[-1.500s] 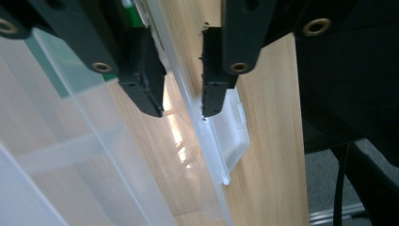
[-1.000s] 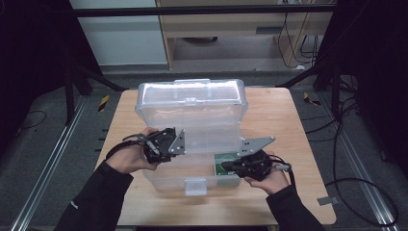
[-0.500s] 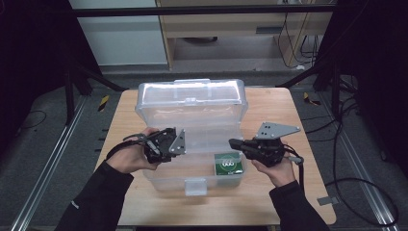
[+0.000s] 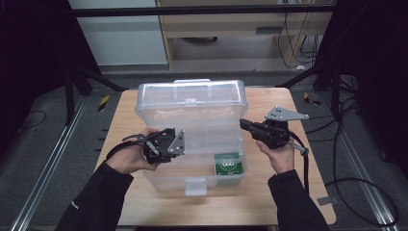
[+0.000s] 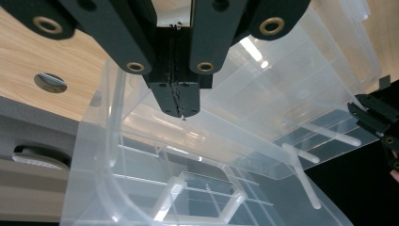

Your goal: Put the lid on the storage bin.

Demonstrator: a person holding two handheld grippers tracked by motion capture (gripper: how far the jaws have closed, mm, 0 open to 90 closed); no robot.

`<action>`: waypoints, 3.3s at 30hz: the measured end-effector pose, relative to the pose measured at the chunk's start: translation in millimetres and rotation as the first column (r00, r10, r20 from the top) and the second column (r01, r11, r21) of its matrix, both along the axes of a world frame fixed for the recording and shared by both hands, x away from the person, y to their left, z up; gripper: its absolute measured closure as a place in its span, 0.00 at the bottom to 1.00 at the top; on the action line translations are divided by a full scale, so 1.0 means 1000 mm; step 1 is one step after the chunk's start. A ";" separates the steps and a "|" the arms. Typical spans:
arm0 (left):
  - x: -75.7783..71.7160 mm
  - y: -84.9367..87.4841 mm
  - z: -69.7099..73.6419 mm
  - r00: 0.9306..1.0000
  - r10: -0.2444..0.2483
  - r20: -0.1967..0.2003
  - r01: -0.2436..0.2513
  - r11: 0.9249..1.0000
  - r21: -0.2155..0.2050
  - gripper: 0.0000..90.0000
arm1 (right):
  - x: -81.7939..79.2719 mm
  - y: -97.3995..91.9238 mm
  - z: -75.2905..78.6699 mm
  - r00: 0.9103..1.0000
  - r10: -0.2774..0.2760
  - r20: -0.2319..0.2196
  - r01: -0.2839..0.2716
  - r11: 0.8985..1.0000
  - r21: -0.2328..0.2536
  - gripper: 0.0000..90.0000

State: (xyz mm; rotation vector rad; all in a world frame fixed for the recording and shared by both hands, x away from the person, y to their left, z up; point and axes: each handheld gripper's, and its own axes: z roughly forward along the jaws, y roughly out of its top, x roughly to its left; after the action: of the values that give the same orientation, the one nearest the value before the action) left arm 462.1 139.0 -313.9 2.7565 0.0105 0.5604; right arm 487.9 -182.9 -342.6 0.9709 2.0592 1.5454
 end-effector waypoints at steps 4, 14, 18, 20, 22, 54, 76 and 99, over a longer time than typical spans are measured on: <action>0.000 0.001 -0.001 1.000 -0.003 -0.005 0.003 1.000 -0.003 0.92 | 0.005 -0.003 -0.002 1.000 -0.024 -0.014 0.024 1.000 0.003 1.00; -0.002 -0.002 -0.003 1.000 -0.012 -0.021 0.012 1.000 0.011 0.92 | 0.009 -0.007 -0.004 0.999 -0.041 -0.023 0.041 0.999 0.014 1.00; -0.002 -0.001 -0.004 1.000 -0.011 -0.021 0.011 1.000 0.005 0.92 | 0.008 -0.008 -0.004 0.999 -0.036 -0.021 0.037 0.999 0.012 1.00; -0.002 0.000 -0.004 1.000 -0.015 -0.020 0.015 1.000 -0.004 0.92 | 0.008 -0.008 -0.004 0.999 -0.035 -0.024 0.036 0.999 0.014 1.00; -0.002 0.001 -0.003 1.000 -0.016 -0.017 0.015 0.999 -0.030 0.90 | 0.008 -0.008 -0.005 0.999 -0.029 -0.030 0.030 0.999 0.022 1.00; -0.003 0.027 -0.033 0.987 -0.047 -0.152 -0.070 0.728 -0.682 0.49 | 0.002 -0.009 -0.011 0.998 0.017 -0.060 -0.016 1.000 0.011 1.00; -0.020 0.106 -0.046 0.966 0.212 -0.147 -0.238 0.509 -0.827 0.60 | 0.000 -0.006 -0.015 0.996 0.036 -0.076 -0.038 0.999 -0.023 1.00; -0.021 0.145 -0.059 0.882 0.429 -0.193 -0.387 0.427 -0.817 0.96 | -0.006 -0.005 -0.022 0.992 0.056 -0.116 -0.063 0.996 -0.061 1.00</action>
State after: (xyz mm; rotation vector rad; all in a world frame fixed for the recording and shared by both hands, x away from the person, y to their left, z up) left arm 440.6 284.2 -373.1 1.7331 0.7730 0.5326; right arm 481.6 -187.7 -364.4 1.0038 2.2210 1.4738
